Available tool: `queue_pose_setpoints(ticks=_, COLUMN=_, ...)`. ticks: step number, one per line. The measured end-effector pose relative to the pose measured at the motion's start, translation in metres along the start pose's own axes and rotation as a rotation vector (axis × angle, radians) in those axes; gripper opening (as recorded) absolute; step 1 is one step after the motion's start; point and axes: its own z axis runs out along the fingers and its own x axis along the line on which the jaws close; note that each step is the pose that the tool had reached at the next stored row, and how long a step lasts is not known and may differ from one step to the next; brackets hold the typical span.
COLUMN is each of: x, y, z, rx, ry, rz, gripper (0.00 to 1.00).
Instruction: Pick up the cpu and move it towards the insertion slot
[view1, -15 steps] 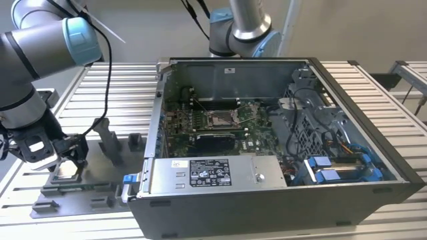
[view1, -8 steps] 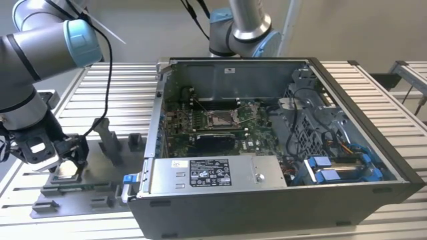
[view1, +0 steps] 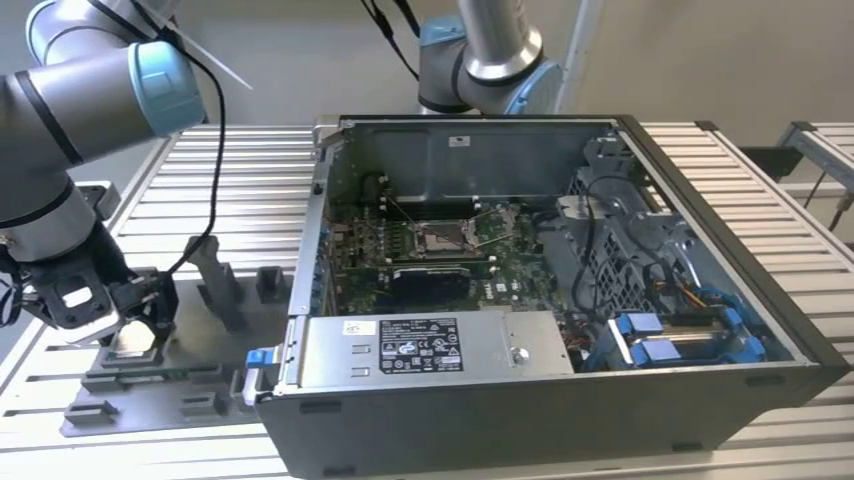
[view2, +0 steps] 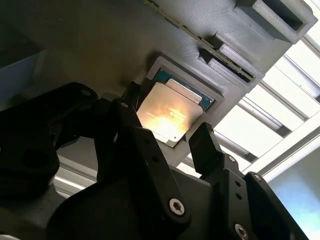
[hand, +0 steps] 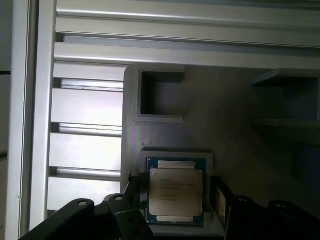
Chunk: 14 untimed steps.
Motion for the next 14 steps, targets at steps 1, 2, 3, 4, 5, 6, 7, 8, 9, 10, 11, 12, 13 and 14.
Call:
queue_pose_setpoints(ticks=1, x=0.0, y=0.0, z=0.0, rx=0.0, ry=0.0, rz=0.0, gripper=1.0)
queue_pose_setpoints(ticks=2, x=0.0, y=0.0, z=0.0001, rx=-0.0001, ry=-0.0001, rz=0.0, gripper=1.0)
queue_pose_setpoints(ticks=3, x=0.0, y=0.0, z=0.0001, rx=0.0, ry=0.0, rz=0.0, gripper=1.0)
queue_pose_setpoints(ticks=4, x=0.0, y=0.0, z=0.0001, rx=0.0, ry=-0.0001, rz=0.0, gripper=1.0)
queue_pose_setpoints(ticks=5, x=0.0, y=0.0, z=0.0001, rx=0.0, ry=-0.0001, rz=0.0, gripper=1.0)
queue_pose_setpoints(ticks=6, x=0.0, y=0.0, z=0.0001, rx=-0.0001, ry=-0.0001, rz=0.0, gripper=1.0)
queue_pose_setpoints(ticks=7, x=0.0, y=0.0, z=0.0001, rx=-0.0001, ry=-0.0001, rz=0.0, gripper=1.0)
queue_pose_setpoints(ticks=8, x=0.0, y=0.0, z=0.0001, rx=-0.0001, ry=-0.0001, rz=0.0, gripper=1.0)
queue_pose_setpoints(ticks=9, x=0.0, y=0.0, z=0.0001, rx=0.0, ry=-0.0001, rz=0.0, gripper=1.0)
queue_pose_setpoints(ticks=10, x=0.0, y=0.0, z=0.0001, rx=0.0, ry=-0.0001, rz=0.0, gripper=1.0)
queue_pose_setpoints(ticks=11, x=0.0, y=0.0, z=0.0001, rx=-0.0001, ry=-0.0001, rz=0.0, gripper=1.0)
queue_pose_setpoints(ticks=12, x=0.0, y=0.0, z=0.0001, rx=0.0, ry=-0.0001, rz=0.0, gripper=1.0)
queue_pose_setpoints(ticks=13, x=0.0, y=0.0, z=0.0001, rx=0.0, ry=0.0, rz=0.0, gripper=0.0)
queue_pose_setpoints(ticks=14, x=0.0, y=0.0, z=0.0001, rx=0.0, ry=0.0, rz=-0.001, gripper=0.0)
